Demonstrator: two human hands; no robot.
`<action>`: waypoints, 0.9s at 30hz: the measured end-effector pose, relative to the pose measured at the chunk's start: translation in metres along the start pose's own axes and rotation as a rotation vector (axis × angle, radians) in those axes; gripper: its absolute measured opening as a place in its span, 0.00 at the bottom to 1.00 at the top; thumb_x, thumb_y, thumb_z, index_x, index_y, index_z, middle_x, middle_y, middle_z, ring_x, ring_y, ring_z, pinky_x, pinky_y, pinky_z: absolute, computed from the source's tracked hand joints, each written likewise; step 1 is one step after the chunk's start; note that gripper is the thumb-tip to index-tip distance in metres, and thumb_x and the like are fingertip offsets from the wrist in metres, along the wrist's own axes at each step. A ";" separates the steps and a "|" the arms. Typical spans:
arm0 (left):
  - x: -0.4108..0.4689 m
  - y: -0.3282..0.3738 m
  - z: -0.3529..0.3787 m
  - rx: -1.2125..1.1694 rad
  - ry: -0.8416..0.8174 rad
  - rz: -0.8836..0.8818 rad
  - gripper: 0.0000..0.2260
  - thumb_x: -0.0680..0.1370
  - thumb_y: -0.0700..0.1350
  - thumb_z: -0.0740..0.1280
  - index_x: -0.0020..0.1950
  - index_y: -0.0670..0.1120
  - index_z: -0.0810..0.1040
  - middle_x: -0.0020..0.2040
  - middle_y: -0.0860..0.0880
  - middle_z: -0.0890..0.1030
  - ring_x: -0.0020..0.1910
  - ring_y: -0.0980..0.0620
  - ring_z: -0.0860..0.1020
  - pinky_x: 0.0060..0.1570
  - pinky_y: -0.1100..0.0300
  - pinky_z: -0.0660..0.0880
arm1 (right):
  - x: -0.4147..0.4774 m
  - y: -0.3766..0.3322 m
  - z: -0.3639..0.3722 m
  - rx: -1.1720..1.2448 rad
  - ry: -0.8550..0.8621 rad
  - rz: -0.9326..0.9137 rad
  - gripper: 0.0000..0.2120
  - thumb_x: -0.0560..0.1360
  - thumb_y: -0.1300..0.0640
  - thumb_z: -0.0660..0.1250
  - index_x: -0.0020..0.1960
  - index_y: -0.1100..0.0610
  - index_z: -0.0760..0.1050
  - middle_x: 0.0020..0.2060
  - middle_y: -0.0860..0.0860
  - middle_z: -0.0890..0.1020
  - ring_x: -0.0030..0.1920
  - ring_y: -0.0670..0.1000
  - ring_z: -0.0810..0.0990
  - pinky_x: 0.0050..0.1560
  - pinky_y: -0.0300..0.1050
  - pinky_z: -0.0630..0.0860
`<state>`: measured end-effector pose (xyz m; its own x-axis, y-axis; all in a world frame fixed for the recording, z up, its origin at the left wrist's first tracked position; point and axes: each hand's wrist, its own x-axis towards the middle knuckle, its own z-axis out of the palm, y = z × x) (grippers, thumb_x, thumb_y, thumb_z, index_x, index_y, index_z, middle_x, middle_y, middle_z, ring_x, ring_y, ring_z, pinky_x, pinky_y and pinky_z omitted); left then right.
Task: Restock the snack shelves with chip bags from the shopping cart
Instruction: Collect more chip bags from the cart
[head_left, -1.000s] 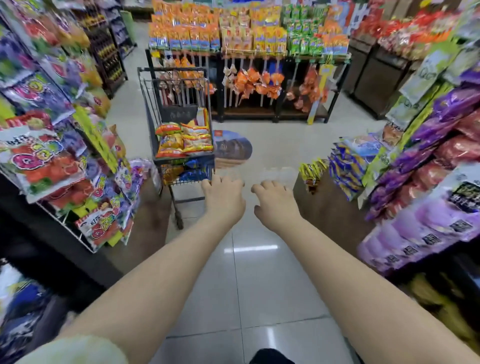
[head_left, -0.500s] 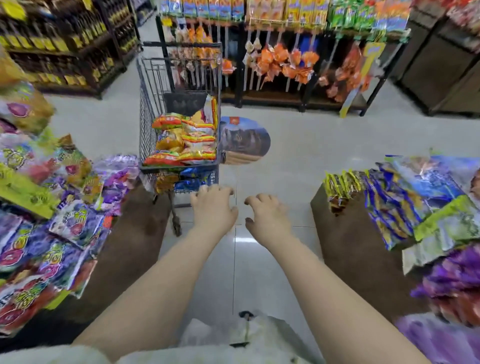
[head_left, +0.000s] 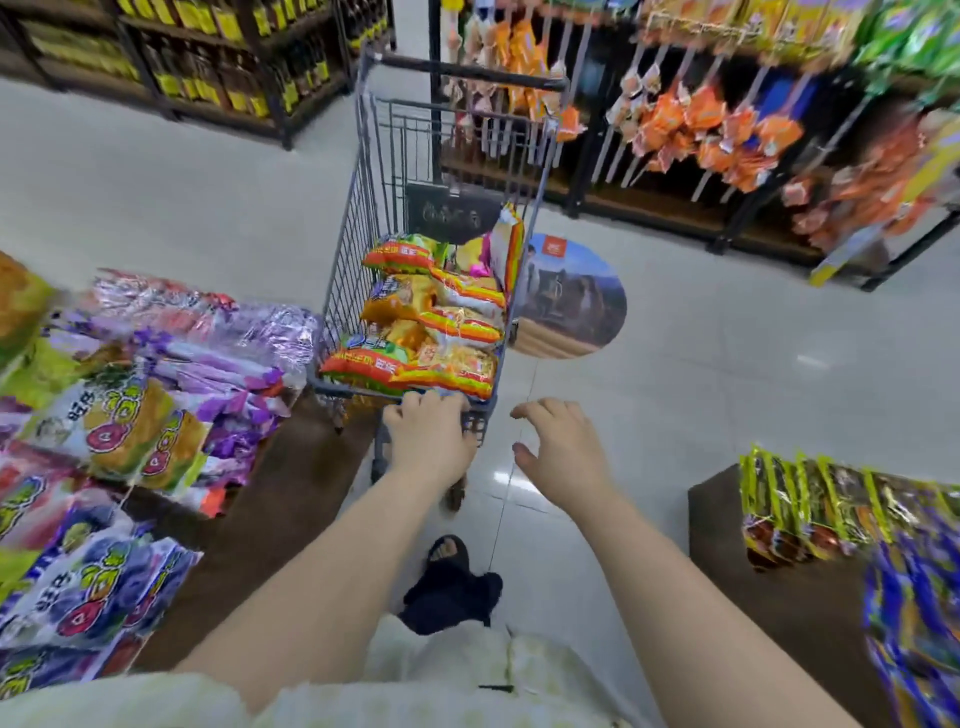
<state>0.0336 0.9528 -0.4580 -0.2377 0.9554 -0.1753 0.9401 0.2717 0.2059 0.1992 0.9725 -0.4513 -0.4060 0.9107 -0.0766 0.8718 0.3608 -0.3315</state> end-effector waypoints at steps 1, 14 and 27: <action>0.024 -0.002 -0.003 0.003 0.007 -0.010 0.16 0.78 0.54 0.64 0.65 0.55 0.72 0.61 0.49 0.75 0.64 0.44 0.68 0.62 0.45 0.64 | 0.025 0.001 -0.003 -0.007 -0.009 -0.017 0.18 0.75 0.54 0.67 0.65 0.51 0.73 0.61 0.50 0.75 0.63 0.55 0.69 0.62 0.50 0.68; 0.222 -0.082 -0.015 -0.055 -0.072 -0.255 0.19 0.77 0.55 0.64 0.66 0.53 0.72 0.64 0.47 0.74 0.67 0.42 0.67 0.63 0.45 0.63 | 0.275 -0.027 0.021 -0.021 -0.224 -0.231 0.19 0.73 0.52 0.68 0.63 0.53 0.75 0.59 0.51 0.77 0.62 0.56 0.72 0.61 0.54 0.69; 0.261 -0.143 0.042 -0.873 -0.207 -1.209 0.25 0.74 0.46 0.71 0.70 0.44 0.71 0.63 0.40 0.76 0.62 0.42 0.76 0.57 0.56 0.72 | 0.440 -0.082 0.104 0.163 -0.856 -0.389 0.22 0.74 0.62 0.69 0.67 0.56 0.72 0.62 0.53 0.77 0.60 0.54 0.76 0.58 0.46 0.73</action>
<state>-0.1525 1.1587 -0.5733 -0.6339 0.0987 -0.7671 -0.2464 0.9143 0.3213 -0.0793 1.3225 -0.5554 -0.7789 0.2531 -0.5738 0.6104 0.5159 -0.6010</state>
